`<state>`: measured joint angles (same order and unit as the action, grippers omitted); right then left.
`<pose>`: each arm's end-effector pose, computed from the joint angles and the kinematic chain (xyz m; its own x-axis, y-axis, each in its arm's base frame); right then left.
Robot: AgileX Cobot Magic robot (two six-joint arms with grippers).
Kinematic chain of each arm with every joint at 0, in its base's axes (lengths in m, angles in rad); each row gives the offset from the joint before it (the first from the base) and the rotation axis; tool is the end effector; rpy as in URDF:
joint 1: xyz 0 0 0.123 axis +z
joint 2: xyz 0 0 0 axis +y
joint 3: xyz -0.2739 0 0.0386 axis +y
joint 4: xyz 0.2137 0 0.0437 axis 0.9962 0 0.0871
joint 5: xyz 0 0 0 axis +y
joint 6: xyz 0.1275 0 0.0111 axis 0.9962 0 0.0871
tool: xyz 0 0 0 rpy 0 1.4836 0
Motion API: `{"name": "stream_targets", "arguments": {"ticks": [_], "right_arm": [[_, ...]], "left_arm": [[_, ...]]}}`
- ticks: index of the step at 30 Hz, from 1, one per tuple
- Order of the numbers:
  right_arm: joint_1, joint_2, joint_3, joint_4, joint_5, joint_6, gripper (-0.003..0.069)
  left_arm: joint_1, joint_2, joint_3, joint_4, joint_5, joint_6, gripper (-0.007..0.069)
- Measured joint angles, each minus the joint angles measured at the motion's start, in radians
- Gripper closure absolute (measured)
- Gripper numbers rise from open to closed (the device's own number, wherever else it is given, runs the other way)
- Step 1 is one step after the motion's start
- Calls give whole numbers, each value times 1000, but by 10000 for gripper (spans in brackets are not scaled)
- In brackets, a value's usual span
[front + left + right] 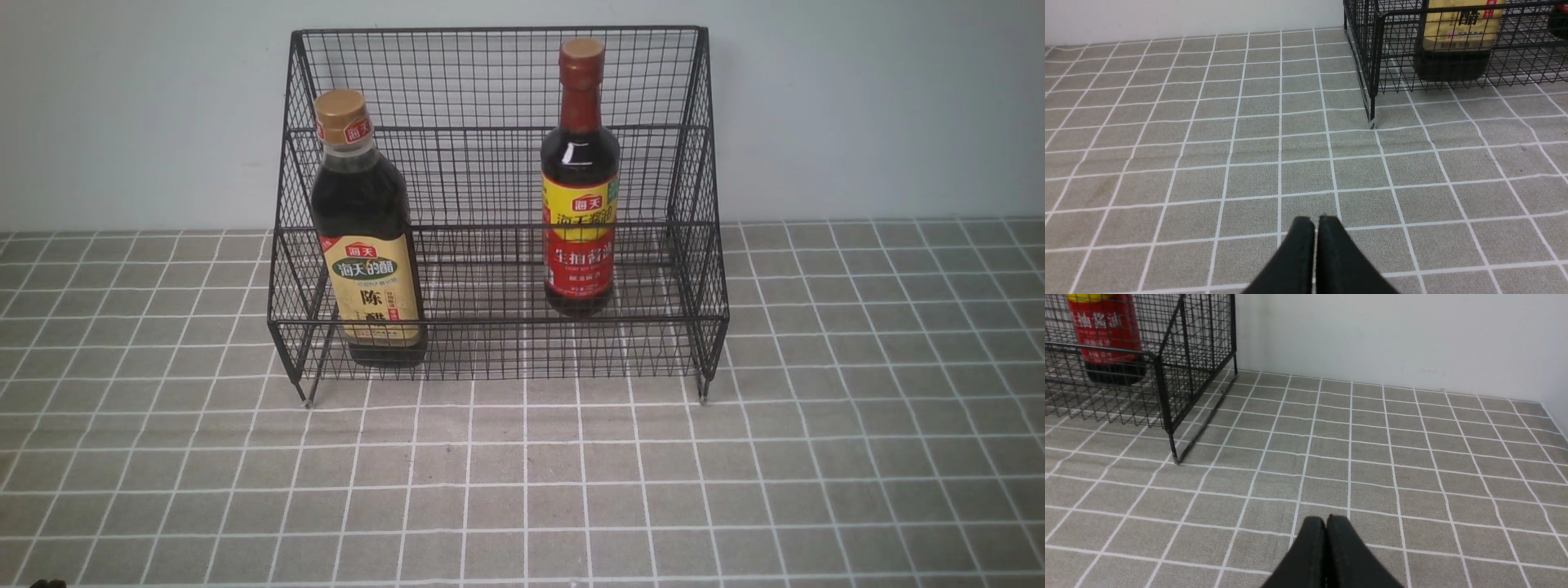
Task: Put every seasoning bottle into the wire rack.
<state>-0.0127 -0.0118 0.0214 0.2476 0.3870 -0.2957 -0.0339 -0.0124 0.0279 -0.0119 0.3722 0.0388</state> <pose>0.0617 0.0111 0.1625 -0.2886 -0.0618 -0.9554 -0.0949 0.9948 -0.0356 0.0622 -0.0027 0.1607 -0.2946 0.0377 -0.9549 0.0462 0.9986 0.0252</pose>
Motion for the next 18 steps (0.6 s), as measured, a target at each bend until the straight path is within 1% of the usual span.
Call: {"name": "stream_targets", "arguments": {"ticks": [8, 18], "right_arm": [[0, 0, 0, -57, -1, 99, 669], [0, 0, 0, -74, -1, 105, 669]], "left_arm": [[0, 0, 0, 0, 0, 0, 631], [0, 0, 0, 0, 0, 0, 631]]}}
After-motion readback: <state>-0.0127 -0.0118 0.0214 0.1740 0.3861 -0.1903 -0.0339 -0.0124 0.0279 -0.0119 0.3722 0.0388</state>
